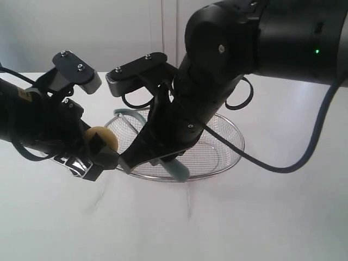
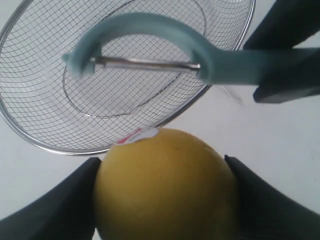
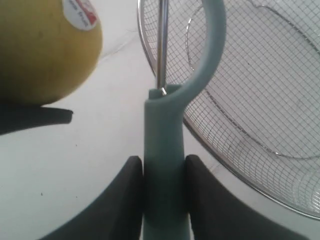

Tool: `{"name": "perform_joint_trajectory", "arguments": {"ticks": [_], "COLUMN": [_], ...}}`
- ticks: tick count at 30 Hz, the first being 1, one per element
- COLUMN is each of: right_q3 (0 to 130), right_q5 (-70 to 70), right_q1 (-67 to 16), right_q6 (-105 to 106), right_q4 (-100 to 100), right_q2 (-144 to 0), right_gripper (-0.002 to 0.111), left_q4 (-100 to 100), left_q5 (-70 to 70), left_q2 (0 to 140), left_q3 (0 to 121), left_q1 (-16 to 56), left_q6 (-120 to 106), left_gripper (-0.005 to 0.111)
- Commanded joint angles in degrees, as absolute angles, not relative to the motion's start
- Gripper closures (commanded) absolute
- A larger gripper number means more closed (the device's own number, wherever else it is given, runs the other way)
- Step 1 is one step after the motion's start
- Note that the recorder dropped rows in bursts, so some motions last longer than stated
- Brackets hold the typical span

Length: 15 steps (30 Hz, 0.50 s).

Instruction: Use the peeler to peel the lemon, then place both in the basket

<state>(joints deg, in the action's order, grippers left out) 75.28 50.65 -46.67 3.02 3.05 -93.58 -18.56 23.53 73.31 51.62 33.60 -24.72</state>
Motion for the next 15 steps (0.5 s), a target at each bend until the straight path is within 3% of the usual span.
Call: {"name": "perform_joint_trajectory", "arguments": {"ticks": [1, 15], "right_q3": [75.6, 75.6], "right_q5": [50.1, 49.8], "right_q1": [-46.3, -46.3], "right_q6": [4.7, 9.2], "right_q4": [5.6, 12.6], "right_q2": [-94.4, -94.5], "right_gripper": [0.108, 0.108], "left_q4": [-19.7, -19.7], "left_q5": [23.1, 22.6], "left_q2": [72.6, 72.6], "left_q3": [52.0, 52.0], "left_q1": [33.8, 33.8], "left_q6": [-24.2, -24.2], "left_gripper": [0.107, 0.107]}}
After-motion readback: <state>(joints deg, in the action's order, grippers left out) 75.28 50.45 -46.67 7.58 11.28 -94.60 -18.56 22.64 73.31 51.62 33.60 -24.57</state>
